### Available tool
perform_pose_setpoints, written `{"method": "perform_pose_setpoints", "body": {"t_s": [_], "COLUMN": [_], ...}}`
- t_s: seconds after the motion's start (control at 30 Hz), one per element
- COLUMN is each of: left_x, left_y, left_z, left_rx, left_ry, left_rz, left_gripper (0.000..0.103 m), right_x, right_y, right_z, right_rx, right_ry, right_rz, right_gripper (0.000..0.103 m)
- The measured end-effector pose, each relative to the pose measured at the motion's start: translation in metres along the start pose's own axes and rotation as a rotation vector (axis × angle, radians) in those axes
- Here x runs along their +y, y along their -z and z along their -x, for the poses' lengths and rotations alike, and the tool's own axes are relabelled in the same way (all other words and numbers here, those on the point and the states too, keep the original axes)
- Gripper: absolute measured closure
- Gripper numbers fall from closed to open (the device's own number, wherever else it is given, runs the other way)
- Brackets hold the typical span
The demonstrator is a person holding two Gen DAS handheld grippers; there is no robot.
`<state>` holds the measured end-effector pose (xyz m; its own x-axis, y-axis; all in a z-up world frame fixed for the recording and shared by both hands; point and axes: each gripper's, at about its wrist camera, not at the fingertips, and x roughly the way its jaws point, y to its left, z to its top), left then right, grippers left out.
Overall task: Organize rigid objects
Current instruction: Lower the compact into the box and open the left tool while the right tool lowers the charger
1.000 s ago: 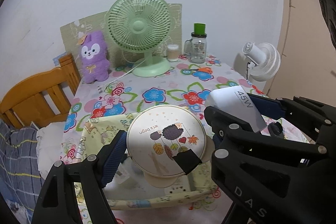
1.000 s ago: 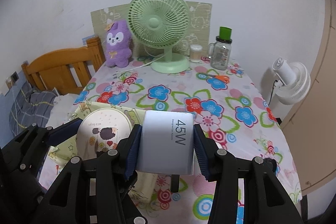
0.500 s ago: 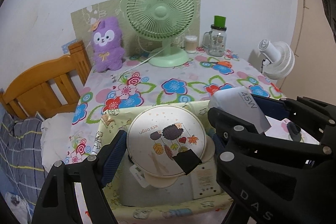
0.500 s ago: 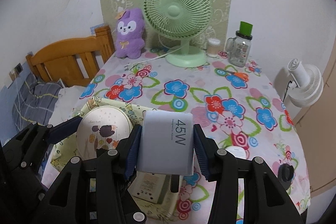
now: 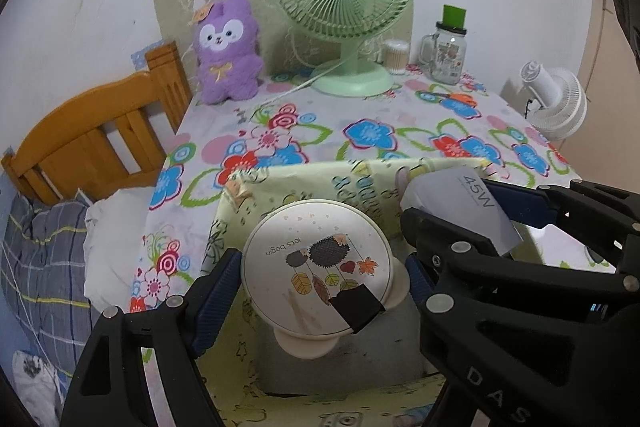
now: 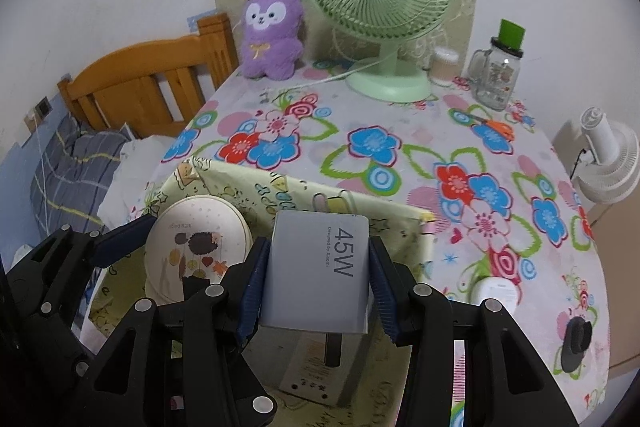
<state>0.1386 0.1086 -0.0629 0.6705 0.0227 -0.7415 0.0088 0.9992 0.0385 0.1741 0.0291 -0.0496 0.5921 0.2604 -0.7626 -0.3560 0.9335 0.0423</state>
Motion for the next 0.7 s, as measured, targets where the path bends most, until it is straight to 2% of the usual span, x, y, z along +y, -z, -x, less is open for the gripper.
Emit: {"method": "perform_pose_setpoints", "body": {"t_s": [0.37,0.57,0.6,0.7], "left_x": [0.001,-0.001,-0.001,-0.001], "left_y": [0.004,0.004,0.004,0.003], "left_z": [-0.007,-0.008,-0.008,-0.008], "left_rx": [0.011,0.01,0.012,0.016], "left_ry": [-0.019,-0.01,-0.003,-0.001], "left_rz": [-0.031,-0.041,-0.037,-0.029], "left_gripper": [0.018,0.012,0.008,0.007], "right_x": [0.0,-0.005,-0.005,-0.003], "right_y": [0.0,-0.002,-0.002,-0.003], "right_z": [-0.027,-0.034,-0.033,-0.028], "right_rx": [0.062,0.088,0.081,0.056], "right_ry": [-0.029,-0.041,-0.042,-0.039], "right_rz": [-0.031,-0.057,-0.059,-0.043], "right_gripper": [0.052,0.052,0.051,0.046]}}
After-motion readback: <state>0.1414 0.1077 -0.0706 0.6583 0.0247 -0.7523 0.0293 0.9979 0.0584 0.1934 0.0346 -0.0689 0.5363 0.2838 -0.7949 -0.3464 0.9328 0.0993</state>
